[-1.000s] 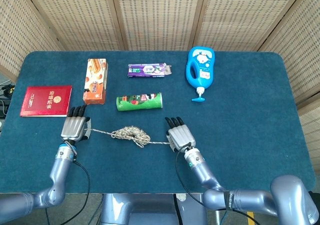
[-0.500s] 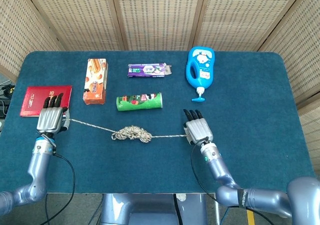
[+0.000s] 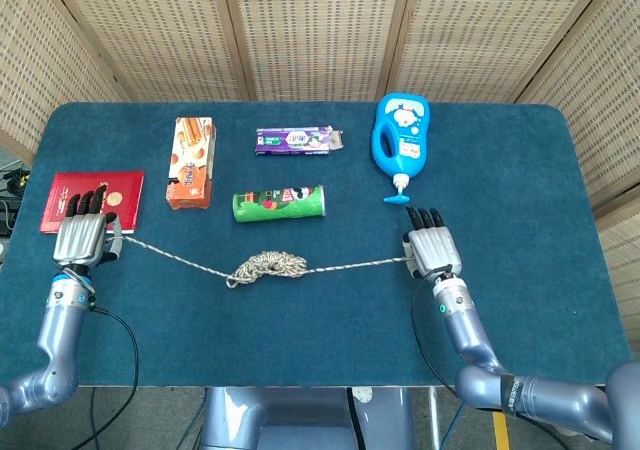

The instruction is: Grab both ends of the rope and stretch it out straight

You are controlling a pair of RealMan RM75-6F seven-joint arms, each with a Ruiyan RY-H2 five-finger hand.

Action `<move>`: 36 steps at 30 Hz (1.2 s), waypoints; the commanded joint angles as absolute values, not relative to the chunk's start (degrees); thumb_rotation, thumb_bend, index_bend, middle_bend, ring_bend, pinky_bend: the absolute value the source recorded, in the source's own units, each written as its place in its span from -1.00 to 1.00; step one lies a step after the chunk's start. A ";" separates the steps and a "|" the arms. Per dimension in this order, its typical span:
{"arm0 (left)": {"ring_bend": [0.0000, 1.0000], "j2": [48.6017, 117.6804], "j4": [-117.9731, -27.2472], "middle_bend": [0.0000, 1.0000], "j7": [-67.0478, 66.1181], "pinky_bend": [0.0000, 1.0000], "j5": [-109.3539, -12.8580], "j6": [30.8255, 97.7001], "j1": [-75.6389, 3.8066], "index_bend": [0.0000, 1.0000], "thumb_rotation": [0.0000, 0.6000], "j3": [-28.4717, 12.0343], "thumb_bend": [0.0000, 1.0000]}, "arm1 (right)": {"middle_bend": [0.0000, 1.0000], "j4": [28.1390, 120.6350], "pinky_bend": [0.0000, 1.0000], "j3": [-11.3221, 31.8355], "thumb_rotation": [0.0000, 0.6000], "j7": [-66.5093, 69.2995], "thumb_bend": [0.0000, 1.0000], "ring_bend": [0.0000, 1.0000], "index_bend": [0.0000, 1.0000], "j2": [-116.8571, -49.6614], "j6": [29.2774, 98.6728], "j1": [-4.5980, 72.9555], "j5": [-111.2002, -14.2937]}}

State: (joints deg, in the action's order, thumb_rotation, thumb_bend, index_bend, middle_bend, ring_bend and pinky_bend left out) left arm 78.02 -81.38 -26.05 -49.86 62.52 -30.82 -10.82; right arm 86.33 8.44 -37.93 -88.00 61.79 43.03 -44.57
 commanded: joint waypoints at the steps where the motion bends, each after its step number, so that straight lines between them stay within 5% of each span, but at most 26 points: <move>1: -1.00 77.98 -81.49 -1.00 -25.93 -1.00 -49.88 62.57 -30.78 0.67 1.00 -10.82 -0.12 | -1.00 86.20 -1.00 8.38 1.00 -37.77 -0.10 -1.00 0.36 -87.91 61.66 42.86 -44.57; 9: -1.00 78.10 -81.75 -1.00 -26.51 -1.00 -49.37 62.65 -30.83 0.60 1.00 -10.70 -0.13 | -1.00 85.87 -1.00 8.41 1.00 -37.34 -0.11 -1.00 0.30 -88.15 61.42 42.64 -44.90; 10: -1.00 78.04 -81.89 -1.00 -26.59 -1.00 -49.18 62.53 -30.82 0.47 1.00 -10.65 -0.20 | -1.00 85.90 -1.00 8.45 1.00 -37.16 -0.16 -1.00 0.19 -88.17 61.49 42.56 -45.10; 12: -1.00 77.13 -83.22 -1.00 -24.96 -1.00 -48.99 61.25 -30.45 -0.38 1.00 -10.58 -0.66 | -1.00 86.71 -1.00 8.78 1.00 -35.42 -0.61 -1.00 -0.40 -87.73 61.71 41.97 -45.97; 14: -1.00 76.07 -84.31 -1.00 -22.59 -1.00 -49.92 61.11 -29.81 -0.93 1.00 -10.73 -0.97 | -1.00 87.48 -1.00 9.03 1.00 -33.37 -0.95 -1.00 -0.83 -87.01 62.14 41.35 -47.76; 15: -1.00 75.57 -84.83 -1.00 -21.38 -1.00 -50.73 61.49 -29.37 -1.00 1.00 -10.78 -1.00 | -1.00 87.85 -1.00 9.01 1.00 -32.50 -1.00 -1.00 -0.94 -86.62 62.66 40.96 -48.93; 22: -1.00 70.96 -91.54 -1.00 -10.79 -1.00 -60.47 70.47 -23.35 -1.00 1.00 -10.43 -1.00 | -1.00 89.96 -1.00 7.02 1.00 -24.89 -1.00 -1.00 -1.00 -82.81 69.83 36.32 -61.72; 28: -1.00 69.75 -96.30 -1.00 -5.74 -1.00 -70.28 82.01 -15.57 -1.00 1.00 -6.10 -1.00 | -1.00 88.70 -1.00 3.34 1.00 -14.54 -1.00 -1.00 -1.00 -79.73 80.01 29.78 -75.49; 36: -1.00 71.58 -97.32 -1.00 -6.54 -1.00 -77.96 90.45 -8.73 -1.00 1.00 -0.80 -1.00 | -1.00 89.84 -1.00 -0.46 1.00 -13.40 -1.00 -1.00 -1.00 -78.29 89.50 21.35 -81.27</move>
